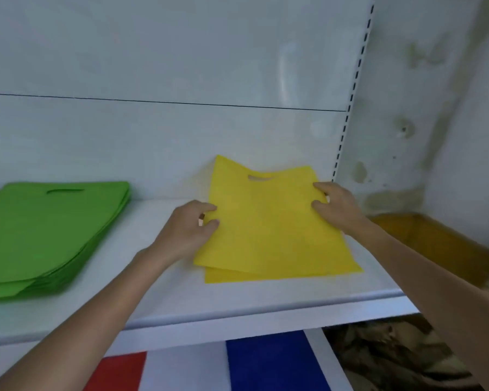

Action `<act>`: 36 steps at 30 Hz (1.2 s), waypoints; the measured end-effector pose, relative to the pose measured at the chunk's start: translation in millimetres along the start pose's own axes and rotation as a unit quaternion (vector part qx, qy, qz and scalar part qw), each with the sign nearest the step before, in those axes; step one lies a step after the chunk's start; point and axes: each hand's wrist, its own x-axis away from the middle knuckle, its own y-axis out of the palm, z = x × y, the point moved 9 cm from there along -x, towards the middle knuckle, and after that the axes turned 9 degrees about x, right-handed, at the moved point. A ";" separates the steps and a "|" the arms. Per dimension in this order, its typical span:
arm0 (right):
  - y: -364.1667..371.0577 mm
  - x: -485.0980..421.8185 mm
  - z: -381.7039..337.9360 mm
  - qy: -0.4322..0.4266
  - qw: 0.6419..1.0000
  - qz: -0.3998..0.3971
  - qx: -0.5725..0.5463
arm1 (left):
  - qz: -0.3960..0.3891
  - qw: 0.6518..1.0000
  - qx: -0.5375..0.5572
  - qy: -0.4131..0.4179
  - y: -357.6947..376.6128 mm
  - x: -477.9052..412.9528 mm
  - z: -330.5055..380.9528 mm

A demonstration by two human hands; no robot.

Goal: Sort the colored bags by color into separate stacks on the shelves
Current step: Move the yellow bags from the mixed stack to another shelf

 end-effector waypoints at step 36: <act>41.0 15.9 46.4 0.036 0.992 -0.054 -0.109 | 0.069 0.984 -0.107 -0.121 30.7 33.6 -3.5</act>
